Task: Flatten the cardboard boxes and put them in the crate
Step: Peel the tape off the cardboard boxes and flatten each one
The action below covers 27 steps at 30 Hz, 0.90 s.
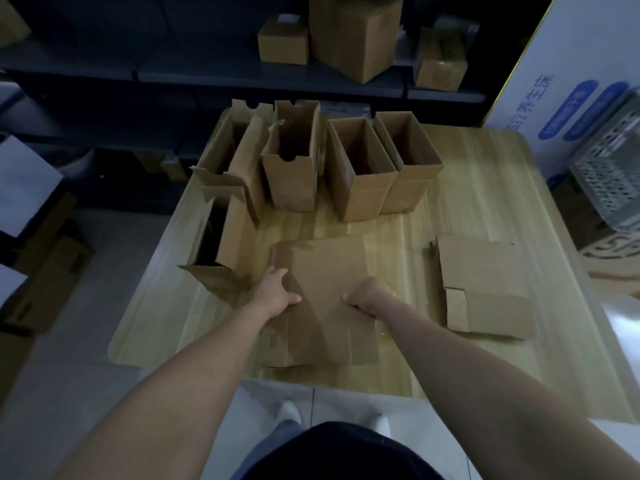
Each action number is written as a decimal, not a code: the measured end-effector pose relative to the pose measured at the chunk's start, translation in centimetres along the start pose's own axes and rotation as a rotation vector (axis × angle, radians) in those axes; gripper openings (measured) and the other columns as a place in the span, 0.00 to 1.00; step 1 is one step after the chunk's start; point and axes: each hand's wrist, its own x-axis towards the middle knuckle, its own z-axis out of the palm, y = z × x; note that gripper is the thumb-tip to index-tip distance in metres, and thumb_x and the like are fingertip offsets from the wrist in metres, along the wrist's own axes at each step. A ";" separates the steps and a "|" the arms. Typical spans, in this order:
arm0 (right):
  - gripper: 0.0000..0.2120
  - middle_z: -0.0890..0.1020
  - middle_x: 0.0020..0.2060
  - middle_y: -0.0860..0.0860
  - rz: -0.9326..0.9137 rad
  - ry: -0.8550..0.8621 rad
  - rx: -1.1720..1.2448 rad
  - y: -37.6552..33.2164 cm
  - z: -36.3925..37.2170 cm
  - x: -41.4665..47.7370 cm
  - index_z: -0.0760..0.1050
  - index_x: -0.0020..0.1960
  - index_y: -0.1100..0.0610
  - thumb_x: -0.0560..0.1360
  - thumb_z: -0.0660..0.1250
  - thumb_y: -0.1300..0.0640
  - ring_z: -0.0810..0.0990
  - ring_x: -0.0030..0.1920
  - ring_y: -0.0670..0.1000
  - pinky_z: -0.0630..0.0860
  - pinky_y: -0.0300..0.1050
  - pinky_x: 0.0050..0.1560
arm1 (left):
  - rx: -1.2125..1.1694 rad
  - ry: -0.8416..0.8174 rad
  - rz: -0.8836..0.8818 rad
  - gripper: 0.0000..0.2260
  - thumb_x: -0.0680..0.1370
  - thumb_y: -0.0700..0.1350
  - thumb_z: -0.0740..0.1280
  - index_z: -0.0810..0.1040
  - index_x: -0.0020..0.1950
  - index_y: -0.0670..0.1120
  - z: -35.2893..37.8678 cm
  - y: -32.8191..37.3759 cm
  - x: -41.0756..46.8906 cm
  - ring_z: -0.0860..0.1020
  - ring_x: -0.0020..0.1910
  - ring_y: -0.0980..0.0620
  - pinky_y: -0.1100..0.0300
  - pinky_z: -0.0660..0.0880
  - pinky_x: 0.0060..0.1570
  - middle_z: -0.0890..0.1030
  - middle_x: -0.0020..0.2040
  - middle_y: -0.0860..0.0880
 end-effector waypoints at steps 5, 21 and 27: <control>0.31 0.74 0.65 0.60 0.033 0.093 -0.259 -0.6 2.4 1.2 0.69 0.68 0.62 0.72 0.69 0.46 0.75 0.63 0.57 0.74 0.45 0.56 | 0.177 -0.104 0.087 0.42 0.72 0.44 0.74 0.51 0.78 0.46 0.7 -0.9 1.2 0.51 0.76 0.51 0.56 0.54 0.73 0.45 0.78 0.51; 0.25 0.77 0.61 0.51 0.075 0.231 -0.554 -3.6 2.7 3.2 0.66 0.71 0.56 0.75 0.67 0.56 0.76 0.61 0.53 0.73 0.44 0.49 | 0.687 -0.061 0.240 0.33 0.71 0.44 0.73 0.61 0.71 0.41 -0.2 1.6 2.2 0.65 0.67 0.41 0.50 0.67 0.64 0.64 0.68 0.41; 0.16 0.78 0.58 0.57 -0.278 0.329 -0.325 -9.7 -0.6 1.2 0.72 0.65 0.57 0.78 0.59 0.60 0.78 0.56 0.57 0.76 0.47 0.51 | 0.403 0.308 0.483 0.10 0.78 0.36 0.59 0.77 0.54 0.43 -4.8 5.1 -1.8 0.75 0.49 0.47 0.55 0.75 0.49 0.73 0.56 0.44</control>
